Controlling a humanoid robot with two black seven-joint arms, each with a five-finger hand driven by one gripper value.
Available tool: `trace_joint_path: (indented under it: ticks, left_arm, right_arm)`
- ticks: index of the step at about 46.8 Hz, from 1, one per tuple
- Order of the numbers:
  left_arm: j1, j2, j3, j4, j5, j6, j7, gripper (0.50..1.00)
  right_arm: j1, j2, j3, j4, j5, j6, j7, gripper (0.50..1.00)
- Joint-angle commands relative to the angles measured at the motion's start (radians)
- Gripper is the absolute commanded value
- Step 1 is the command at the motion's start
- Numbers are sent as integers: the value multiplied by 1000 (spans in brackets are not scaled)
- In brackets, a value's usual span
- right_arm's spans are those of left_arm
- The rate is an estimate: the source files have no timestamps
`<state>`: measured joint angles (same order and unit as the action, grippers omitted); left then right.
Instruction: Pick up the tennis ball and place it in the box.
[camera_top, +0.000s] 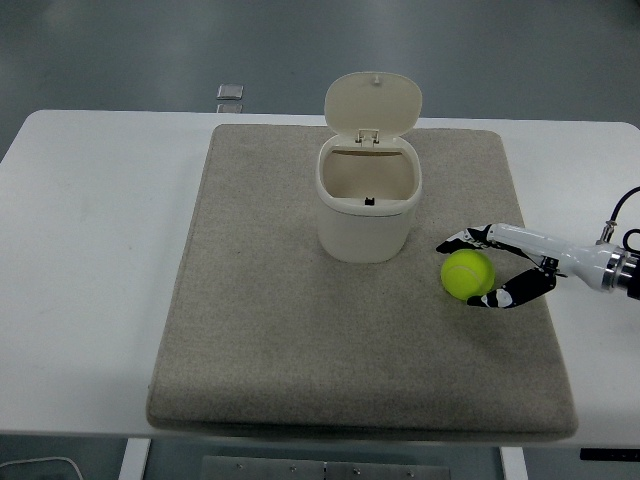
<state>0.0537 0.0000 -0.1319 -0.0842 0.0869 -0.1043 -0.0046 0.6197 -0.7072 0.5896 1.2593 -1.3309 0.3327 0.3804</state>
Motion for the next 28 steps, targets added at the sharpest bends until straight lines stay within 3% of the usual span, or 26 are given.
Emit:
trace_joint_path:
  ticks: [1,11,22,28]
  left_arm:
    - [0,0,0,0,1,0,0,992]
    - [0,0,0,0,1,0,0,992]
    - [0,0,0,1,-1,0,0,992]
    - [0,0,0,0,1,0,0,992]
  right_arm:
    - [0,2,1,0,-7,0,0,762]
    - [0,2,3,-1,-10,2,2,668]
    - [9,0,21,2,9,25,23,500]
    - [38,-15,29,3,70,51,40,500]
